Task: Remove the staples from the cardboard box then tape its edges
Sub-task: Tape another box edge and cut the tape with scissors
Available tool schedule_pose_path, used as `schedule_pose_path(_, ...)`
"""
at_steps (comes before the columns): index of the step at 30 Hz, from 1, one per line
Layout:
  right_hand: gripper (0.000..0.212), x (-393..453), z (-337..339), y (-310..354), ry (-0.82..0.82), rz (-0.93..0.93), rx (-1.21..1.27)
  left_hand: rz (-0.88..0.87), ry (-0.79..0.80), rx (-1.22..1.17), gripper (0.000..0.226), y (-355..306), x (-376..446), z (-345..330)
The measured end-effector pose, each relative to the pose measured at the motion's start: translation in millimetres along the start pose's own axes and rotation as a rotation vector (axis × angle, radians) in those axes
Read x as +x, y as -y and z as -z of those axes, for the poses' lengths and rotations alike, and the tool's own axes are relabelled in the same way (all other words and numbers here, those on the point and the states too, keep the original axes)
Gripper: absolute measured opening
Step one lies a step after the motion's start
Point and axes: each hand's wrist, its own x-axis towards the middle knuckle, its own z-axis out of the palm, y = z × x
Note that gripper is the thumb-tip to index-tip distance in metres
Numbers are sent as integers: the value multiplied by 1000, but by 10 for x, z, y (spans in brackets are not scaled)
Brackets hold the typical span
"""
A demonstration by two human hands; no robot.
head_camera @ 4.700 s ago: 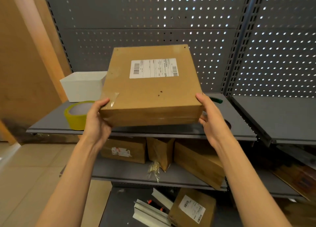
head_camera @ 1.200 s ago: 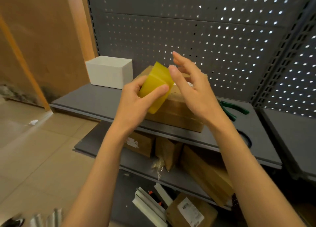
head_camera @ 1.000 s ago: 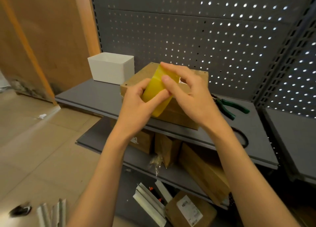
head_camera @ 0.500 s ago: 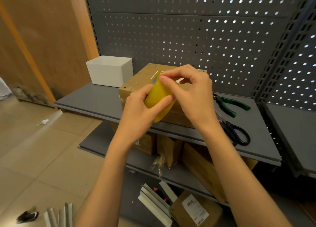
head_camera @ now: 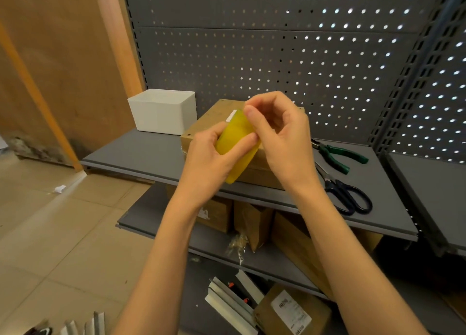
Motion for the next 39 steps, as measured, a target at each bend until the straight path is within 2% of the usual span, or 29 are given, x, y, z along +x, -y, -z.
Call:
schedule_pose_path(2,7,-2,-24,-13,-11,13,-50,-18,-29,74,27,20,-8,-3)
schedule_pose_path(5,29,-2,-28,-31,-19,-19,32,-19,-56,158,26,50,-13,17)
schedule_pose_path(10,5,22,-46,-78,11,-1,-77,-5,-69,192,26,68,-15,42)
schedule_pose_path(17,13,-9,73,-189,28,-104,-21,-4,-37,309,32,94,0,-22)
schedule_pose_path(22,14,40,199,-200,119,-223,77,-47,-48,453,37,63,7,-48)
schedule_pose_path(28,15,35,294,-219,183,-292,121,-68,-28,497,39,32,0,-66)
schedule_pose_path(36,9,-16,184,-223,71,-224,27,-47,-45,478,45,40,-5,-43)
schedule_pose_path(39,12,6,123,-220,60,-193,-117,-42,-33,429,25,29,-13,21)
